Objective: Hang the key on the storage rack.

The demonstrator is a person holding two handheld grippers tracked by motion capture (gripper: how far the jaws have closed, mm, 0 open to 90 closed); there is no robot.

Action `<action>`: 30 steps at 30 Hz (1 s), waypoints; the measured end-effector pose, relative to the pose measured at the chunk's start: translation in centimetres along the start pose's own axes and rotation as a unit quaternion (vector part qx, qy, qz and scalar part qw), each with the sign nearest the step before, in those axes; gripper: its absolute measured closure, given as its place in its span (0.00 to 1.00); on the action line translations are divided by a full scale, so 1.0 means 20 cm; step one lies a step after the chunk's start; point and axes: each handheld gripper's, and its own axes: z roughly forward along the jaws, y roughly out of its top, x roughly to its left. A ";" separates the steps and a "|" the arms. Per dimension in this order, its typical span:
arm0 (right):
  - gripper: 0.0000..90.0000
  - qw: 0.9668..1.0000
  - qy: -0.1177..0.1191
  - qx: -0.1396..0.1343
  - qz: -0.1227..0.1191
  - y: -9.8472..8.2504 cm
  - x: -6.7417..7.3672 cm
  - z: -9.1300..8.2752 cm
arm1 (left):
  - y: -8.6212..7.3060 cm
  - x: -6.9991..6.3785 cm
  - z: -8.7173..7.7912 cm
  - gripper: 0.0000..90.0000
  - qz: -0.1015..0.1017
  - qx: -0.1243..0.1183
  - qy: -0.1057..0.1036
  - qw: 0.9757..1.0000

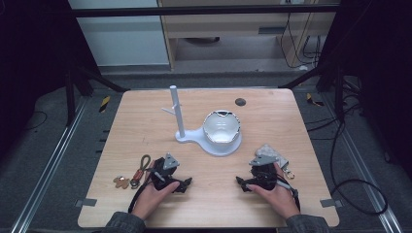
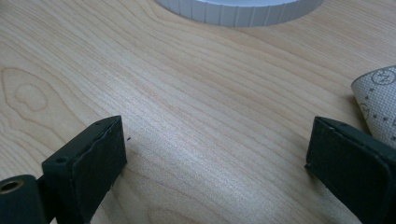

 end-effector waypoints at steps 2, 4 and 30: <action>0.05 1.000 -0.001 0.000 0.002 0.00 0.00 0.00 | 0.00 0.00 0.00 0.00 0.004 0.001 -0.004 1.000; 0.05 1.000 -0.005 0.000 0.005 0.00 0.01 0.00 | 0.00 0.00 -0.01 0.00 0.007 0.005 -0.007 1.000; 0.05 1.000 -0.006 0.000 0.006 -0.01 0.01 -0.01 | 0.17 0.35 -0.45 0.13 0.003 0.124 0.050 0.991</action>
